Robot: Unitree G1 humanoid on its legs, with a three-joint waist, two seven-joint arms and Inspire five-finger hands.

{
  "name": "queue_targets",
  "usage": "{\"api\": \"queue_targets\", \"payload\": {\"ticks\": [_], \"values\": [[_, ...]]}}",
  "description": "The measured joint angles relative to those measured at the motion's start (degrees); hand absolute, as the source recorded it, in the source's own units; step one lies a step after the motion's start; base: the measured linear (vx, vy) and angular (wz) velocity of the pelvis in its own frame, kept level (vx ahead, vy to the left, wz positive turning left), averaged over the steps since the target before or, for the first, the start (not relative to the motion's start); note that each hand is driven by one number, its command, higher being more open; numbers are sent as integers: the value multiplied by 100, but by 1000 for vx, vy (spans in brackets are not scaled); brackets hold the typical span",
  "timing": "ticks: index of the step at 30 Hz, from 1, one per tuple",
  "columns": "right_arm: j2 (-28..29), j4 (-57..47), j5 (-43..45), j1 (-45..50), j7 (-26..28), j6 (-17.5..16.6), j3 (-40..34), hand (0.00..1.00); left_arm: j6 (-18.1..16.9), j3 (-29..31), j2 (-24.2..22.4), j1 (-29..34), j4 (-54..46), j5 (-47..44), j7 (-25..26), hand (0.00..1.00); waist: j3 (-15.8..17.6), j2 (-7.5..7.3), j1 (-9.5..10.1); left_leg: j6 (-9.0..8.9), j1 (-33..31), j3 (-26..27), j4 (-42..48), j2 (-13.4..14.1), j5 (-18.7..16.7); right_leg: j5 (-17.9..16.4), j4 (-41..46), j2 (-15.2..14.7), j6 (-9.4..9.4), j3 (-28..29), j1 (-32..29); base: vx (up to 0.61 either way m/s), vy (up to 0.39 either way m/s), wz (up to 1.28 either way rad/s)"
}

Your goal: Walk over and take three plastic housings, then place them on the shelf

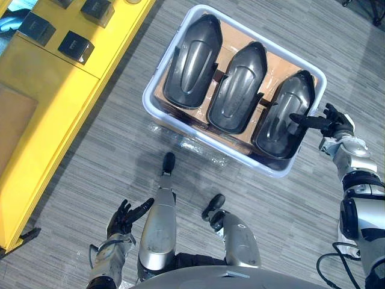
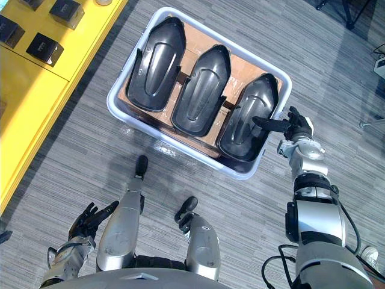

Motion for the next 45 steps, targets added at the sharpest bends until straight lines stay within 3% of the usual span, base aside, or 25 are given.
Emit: {"api": "queue_targets", "payload": {"ticks": [4, 5, 22, 30, 38, 43, 45], "values": [[0, 1, -206, -39, 279, -1, 192, 100, 1, -2, 5, -4, 1, 0, 0, 100, 0, 1, 9, -9, 0, -2, 6, 34, -7, -6, -1, 32, -11, 6, 1, -41, -40, -1], [0, 1, -402, -39, 335, -2, 222, 0, 7, -2, 7, -8, 1, 0, 4, 100, 0, 1, 14, -13, 1, -6, 2, 48, -9, -12, -3, 45, -21, 6, 1, -51, -46, 0], [77, -35, -770, 346, 315, 72, 366, 0, 28, 0, 21, -8, 66, -170, 169, 100, -9, 20, 8, -92, 225, 68, -296, 165, 131, -54, 39, 118, -85, 103, 8, -13, -58, -3], [95, -322, -772, 346, 49, 156, 311, 0, 46, 7, 23, 0, 73, -490, 316, 100, -15, 32, 10, -141, 396, 108, -521, 157, 204, -147, 195, 82, -63, 150, -14, -37, -44, -1], [120, -747, -722, 543, -277, 319, 311, 0, 50, 15, 11, 36, 84, -488, 347, 100, -31, 64, -15, -90, 433, 135, -613, 84, 304, -259, 449, -98, -38, 185, -136, -1, -39, 1], [231, -1086, -721, 706, -902, 242, 303, 0, -197, 9, -42, 115, -31, -493, 354, 100, -30, 65, -23, -86, 655, 205, -648, 45, 288, -308, 497, -127, -12, 257, 6, 0, -46, -5], [287, -1833, -775, 1040, -1251, 152, 81, 0, -380, 39, -129, 213, -366, -489, 496, 100, -31, 69, -47, -86, 749, 235, -653, 44, 265, -317, 497, -157, -5, 282, 80, -9, -38, -5]]}}
